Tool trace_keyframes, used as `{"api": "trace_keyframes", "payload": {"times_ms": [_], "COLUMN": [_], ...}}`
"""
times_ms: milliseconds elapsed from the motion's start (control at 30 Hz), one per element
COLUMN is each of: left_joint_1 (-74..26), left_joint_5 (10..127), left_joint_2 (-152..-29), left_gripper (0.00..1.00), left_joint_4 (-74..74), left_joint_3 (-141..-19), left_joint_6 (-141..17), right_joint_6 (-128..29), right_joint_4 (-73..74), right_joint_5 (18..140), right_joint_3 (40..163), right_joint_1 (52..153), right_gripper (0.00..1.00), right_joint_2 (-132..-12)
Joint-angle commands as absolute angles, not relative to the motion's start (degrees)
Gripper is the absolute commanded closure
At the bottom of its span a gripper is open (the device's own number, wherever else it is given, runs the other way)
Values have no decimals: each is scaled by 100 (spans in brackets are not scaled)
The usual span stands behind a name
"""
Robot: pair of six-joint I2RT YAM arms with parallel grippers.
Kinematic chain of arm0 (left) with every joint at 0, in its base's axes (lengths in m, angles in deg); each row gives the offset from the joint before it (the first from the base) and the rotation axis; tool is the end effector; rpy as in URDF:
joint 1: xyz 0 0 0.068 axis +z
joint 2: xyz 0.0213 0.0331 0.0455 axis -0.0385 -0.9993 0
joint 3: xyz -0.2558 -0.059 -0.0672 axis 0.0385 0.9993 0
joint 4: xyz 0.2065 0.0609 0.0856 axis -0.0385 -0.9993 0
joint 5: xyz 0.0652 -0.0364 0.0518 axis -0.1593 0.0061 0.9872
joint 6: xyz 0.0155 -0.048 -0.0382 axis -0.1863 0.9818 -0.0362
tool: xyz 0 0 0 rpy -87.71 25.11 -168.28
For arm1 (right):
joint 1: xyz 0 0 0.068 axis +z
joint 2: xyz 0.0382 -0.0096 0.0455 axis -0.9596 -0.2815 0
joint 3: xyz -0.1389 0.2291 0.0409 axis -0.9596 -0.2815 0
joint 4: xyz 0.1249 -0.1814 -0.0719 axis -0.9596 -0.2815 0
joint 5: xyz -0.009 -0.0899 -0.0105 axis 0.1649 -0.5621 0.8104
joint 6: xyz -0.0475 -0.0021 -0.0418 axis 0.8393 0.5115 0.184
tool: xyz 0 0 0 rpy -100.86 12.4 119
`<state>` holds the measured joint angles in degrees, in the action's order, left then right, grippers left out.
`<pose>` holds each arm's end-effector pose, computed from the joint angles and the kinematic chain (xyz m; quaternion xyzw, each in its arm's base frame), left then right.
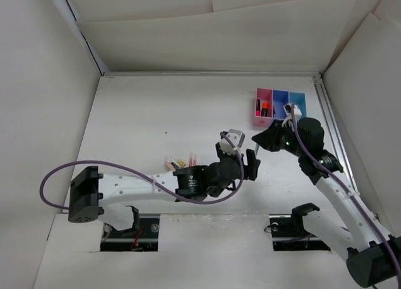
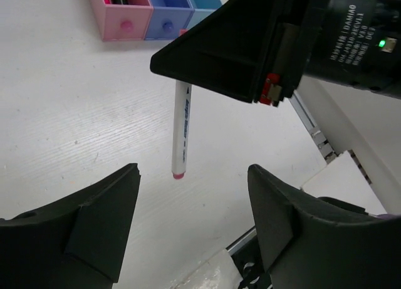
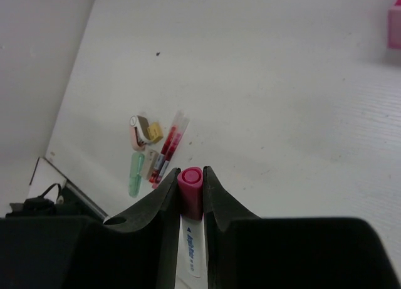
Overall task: Sort the stationery into containers
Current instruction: Place the pen in the storage box.
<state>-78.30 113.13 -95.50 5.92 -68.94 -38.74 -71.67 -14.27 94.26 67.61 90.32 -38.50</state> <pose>0.0794 -0.3001 0.3350 0.1026 0.7547 -0.3806 0.5244 0.1590 0.0671 0.3030 -0.0251 0.8155 0.3632 0.4500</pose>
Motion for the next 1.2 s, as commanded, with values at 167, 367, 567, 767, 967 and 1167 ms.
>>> {"api": "trace_keyframes", "payload": {"times_ms": [167, 367, 567, 767, 967, 1167], "left_joint_1": [-7804, -7751, -7698, -7453, -6951, -6662], "left_joint_5": [11967, 12162, 12162, 11873, 11459, 11151], "left_joint_2": [-8482, -8227, -8174, -8376, -8043, -7867], "left_gripper": [37, 44, 50, 50, 50, 50], "left_joint_4": [-73, -1241, -1814, -2044, -1604, -1718], "left_joint_3": [-6401, -5706, -5162, -4880, -4423, -4370], "left_joint_6": [-3542, -2689, -1976, -1624, -1817, -2020], "right_joint_6": [-6648, -6331, -6199, -6129, -5927, -5926], "right_joint_4": [-817, -589, -517, -517, -517, -517], "right_joint_5": [7990, 6303, 5948, 5851, 5799, 5939], "right_joint_3": [7776, 8663, 9885, 10649, 10862, 11091], "right_joint_1": [8448, 7964, 7515, 7260, 7259, 7259], "right_gripper": [94, 94, 94, 94, 90, 84], "right_joint_2": [-4736, -6062, -7696, -8603, -9219, -9659]}}
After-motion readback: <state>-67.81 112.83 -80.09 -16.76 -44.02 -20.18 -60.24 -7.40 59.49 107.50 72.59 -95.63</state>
